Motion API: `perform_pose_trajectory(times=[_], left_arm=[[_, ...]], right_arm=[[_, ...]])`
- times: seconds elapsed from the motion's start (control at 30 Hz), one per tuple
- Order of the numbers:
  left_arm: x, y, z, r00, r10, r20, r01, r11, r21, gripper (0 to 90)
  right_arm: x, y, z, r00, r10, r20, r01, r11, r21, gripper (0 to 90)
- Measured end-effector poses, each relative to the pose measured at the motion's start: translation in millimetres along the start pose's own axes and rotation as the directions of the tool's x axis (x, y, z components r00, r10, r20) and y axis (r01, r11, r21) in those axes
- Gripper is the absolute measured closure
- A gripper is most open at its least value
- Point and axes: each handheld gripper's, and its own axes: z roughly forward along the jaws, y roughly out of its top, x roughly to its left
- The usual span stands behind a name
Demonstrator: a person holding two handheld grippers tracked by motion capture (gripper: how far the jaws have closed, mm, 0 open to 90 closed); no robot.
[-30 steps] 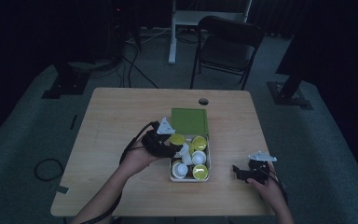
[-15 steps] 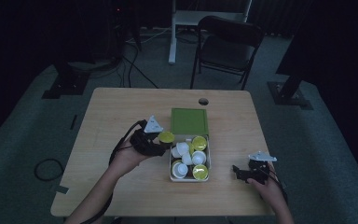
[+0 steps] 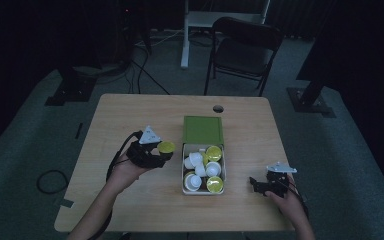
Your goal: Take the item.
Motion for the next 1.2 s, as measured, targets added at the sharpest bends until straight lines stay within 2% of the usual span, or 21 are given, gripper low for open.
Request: perform_pose_trajectory(times=[0.33, 0.5, 0.67, 0.9, 0.97, 1.2], left_arm=[[10.5, -20.1, -6.2, 0.9986, -0.047, -0.027, 0.046, 0.9983, -0.036, 41.1], [20.2, -36.4, -9.4, 0.995, -0.083, -0.056, 0.08, 0.9955, -0.05, 41.1], [25.9, -47.6, -10.2, 0.9927, -0.096, -0.073, 0.092, 0.9945, -0.05, 41.1], [31.7, -66.4, -7.4, 0.987, -0.122, -0.104, 0.117, 0.9917, -0.052, 41.1], [35.5, -74.9, -7.4, 0.9826, -0.138, -0.125, 0.131, 0.9895, -0.062, 41.1], [44.7, -95.0, -6.6, 0.9749, -0.179, -0.133, 0.173, 0.9834, -0.053, 41.1]], right_arm=[[0.0, 0.0, 0.0, 1.0, 0.0, 0.0, 0.0, 1.0, 0.001, 12.1], [0.0, 0.0, 0.0, 1.0, 0.0, 0.0, 0.0, 1.0, 0.001, 12.1], [0.0, 0.0, 0.0, 1.0, -0.001, 0.0, 0.001, 1.0, 0.001, 12.1], [0.0, 0.0, 0.0, 1.0, -0.001, 0.0, 0.001, 1.0, 0.001, 12.1], [0.0, 0.0, 0.0, 1.0, -0.001, 0.0, 0.001, 1.0, 0.001, 12.1], [-0.1, 0.0, 0.0, 1.0, -0.001, 0.0, 0.001, 1.0, 0.001, 12.1]])
